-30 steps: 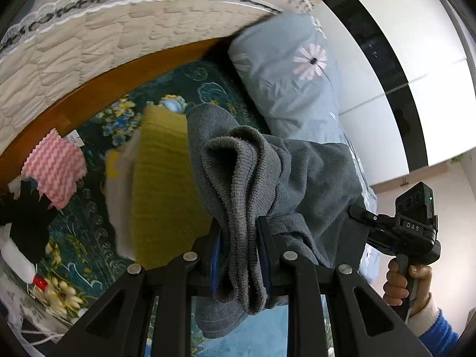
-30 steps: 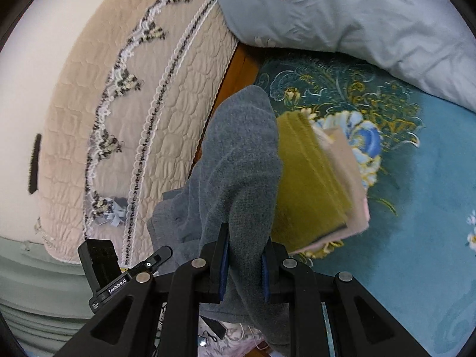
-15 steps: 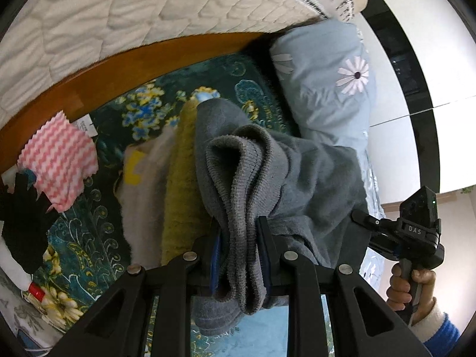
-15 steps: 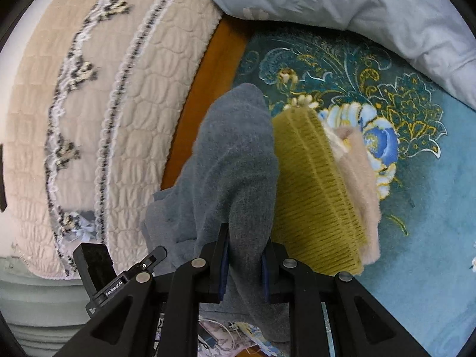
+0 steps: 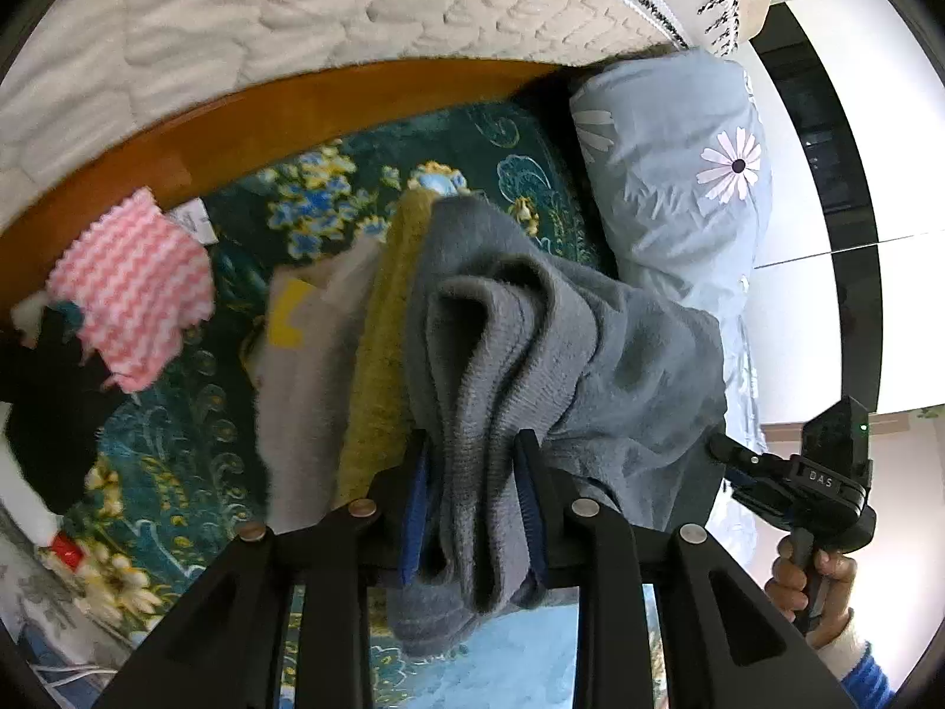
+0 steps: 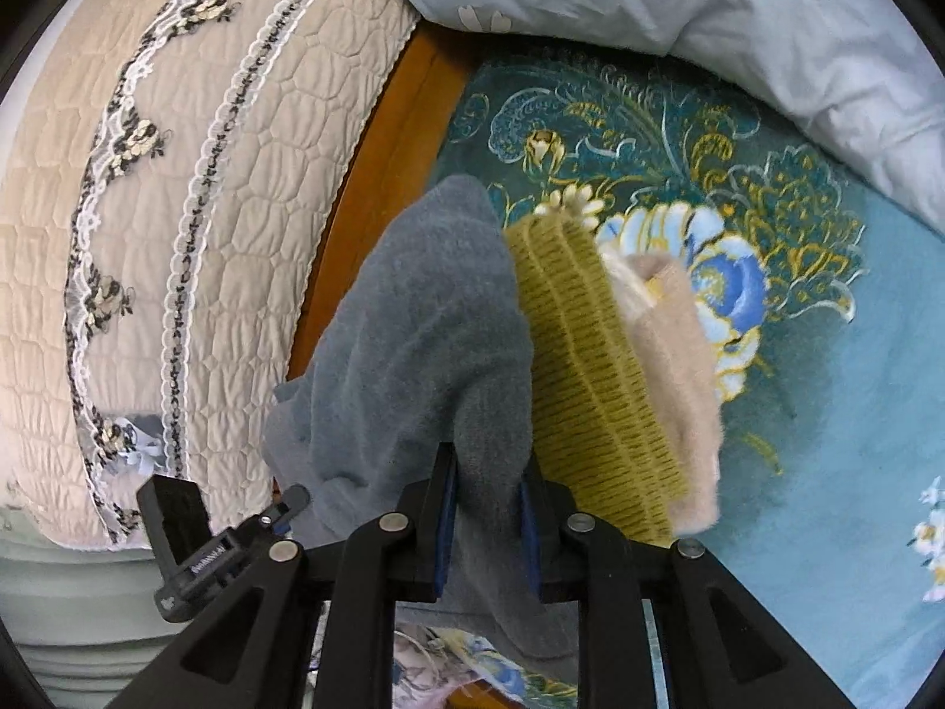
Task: Fold clothes
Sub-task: 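Carry the folded sweatshirt with both grippers toward the stack of folded clothes, then lower the sweatshirt onto the clothes stack and open both grippers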
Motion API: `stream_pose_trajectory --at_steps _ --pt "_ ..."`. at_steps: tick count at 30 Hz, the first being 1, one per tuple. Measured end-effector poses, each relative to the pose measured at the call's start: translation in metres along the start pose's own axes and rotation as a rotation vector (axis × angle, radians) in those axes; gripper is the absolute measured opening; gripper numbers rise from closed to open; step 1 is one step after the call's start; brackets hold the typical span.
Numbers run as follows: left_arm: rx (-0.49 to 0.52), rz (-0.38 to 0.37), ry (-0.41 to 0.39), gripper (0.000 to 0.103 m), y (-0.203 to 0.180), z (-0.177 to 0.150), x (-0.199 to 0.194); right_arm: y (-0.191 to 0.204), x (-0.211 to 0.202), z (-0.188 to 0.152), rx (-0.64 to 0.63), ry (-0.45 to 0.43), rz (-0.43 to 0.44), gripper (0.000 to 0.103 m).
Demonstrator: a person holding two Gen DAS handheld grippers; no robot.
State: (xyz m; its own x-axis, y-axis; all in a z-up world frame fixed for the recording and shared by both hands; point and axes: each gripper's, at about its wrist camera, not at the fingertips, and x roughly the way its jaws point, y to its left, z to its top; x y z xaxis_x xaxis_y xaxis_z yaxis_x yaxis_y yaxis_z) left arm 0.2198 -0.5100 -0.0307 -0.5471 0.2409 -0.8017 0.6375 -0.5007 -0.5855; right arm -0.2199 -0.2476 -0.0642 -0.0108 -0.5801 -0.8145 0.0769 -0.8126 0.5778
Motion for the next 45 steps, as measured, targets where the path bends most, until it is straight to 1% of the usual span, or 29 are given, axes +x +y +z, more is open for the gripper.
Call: stream_pose_trajectory --at_steps 3,5,7,9,10,11,12,13,14,16,18,22,24,27,30,33,35,38,41,44,45 --pt "0.012 -0.009 -0.053 0.029 -0.002 0.003 -0.02 -0.003 -0.014 0.0 0.003 -0.035 0.014 0.022" --pt "0.038 -0.023 -0.083 0.029 -0.01 0.006 -0.029 -0.004 -0.022 -0.001 0.01 -0.058 0.032 0.022" --pt "0.075 -0.05 -0.087 0.029 -0.021 0.006 -0.032 0.001 -0.02 -0.001 0.005 -0.052 0.048 0.022" --pt "0.141 -0.067 -0.066 0.029 -0.039 0.003 -0.023 0.008 -0.013 -0.001 -0.01 -0.035 0.043 0.029" --pt "0.171 -0.063 -0.056 0.029 -0.046 0.001 -0.018 0.01 -0.008 0.0 -0.016 -0.032 0.032 0.037" --pt "0.192 -0.049 -0.047 0.029 -0.05 -0.001 -0.012 0.012 -0.005 0.002 -0.022 -0.035 0.012 0.04" --pt "0.21 -0.033 -0.038 0.029 -0.054 -0.003 -0.006 0.014 -0.001 0.004 -0.028 -0.04 -0.009 0.04" --pt "0.202 -0.024 -0.028 0.029 -0.052 -0.004 0.001 0.014 0.002 0.005 -0.026 -0.045 -0.028 0.04" --pt "0.178 -0.021 -0.019 0.029 -0.048 -0.004 0.008 0.013 0.004 0.007 -0.012 -0.05 -0.029 0.04" --pt "0.116 -0.024 -0.012 0.029 -0.035 -0.005 0.018 0.01 0.008 0.011 0.017 -0.056 -0.015 0.036" --pt "0.054 -0.034 -0.013 0.029 -0.02 -0.008 0.026 0.016 0.011 0.017 0.004 -0.049 -0.02 0.036" --pt "-0.014 -0.062 -0.034 0.029 -0.005 -0.01 0.031 0.032 0.019 0.028 -0.057 -0.034 -0.048 0.036" --pt "-0.024 -0.071 -0.034 0.029 -0.004 -0.009 0.033 0.034 0.025 0.032 -0.063 -0.029 -0.067 0.036" --pt "-0.016 -0.052 -0.022 0.029 -0.01 -0.007 0.037 0.028 0.035 0.035 -0.036 -0.015 -0.092 0.036" --pt "-0.007 -0.029 -0.021 0.029 -0.012 -0.008 0.036 0.027 0.031 0.032 -0.02 -0.03 -0.075 0.036" --pt "-0.012 -0.022 -0.023 0.029 -0.014 -0.011 0.033 0.032 0.015 0.023 -0.038 -0.057 -0.05 0.036" --pt "-0.016 -0.016 -0.027 0.03 -0.015 -0.014 0.031 0.036 0.001 0.01 -0.062 -0.077 -0.035 0.036" --pt "-0.009 -0.008 -0.031 0.035 -0.022 -0.022 0.026 0.04 -0.01 -0.01 -0.097 -0.085 -0.038 0.036" --pt "0.011 -0.006 -0.028 0.036 -0.032 -0.033 0.019 0.043 -0.013 -0.041 -0.151 -0.059 -0.061 0.036" --pt "0.037 0.0 -0.025 0.036 -0.044 -0.052 0.011 0.045 -0.011 -0.072 -0.199 -0.02 -0.094 0.037" --pt "0.041 0.006 -0.024 0.038 -0.047 -0.06 0.008 0.044 -0.01 -0.082 -0.21 -0.007 -0.103 0.037"
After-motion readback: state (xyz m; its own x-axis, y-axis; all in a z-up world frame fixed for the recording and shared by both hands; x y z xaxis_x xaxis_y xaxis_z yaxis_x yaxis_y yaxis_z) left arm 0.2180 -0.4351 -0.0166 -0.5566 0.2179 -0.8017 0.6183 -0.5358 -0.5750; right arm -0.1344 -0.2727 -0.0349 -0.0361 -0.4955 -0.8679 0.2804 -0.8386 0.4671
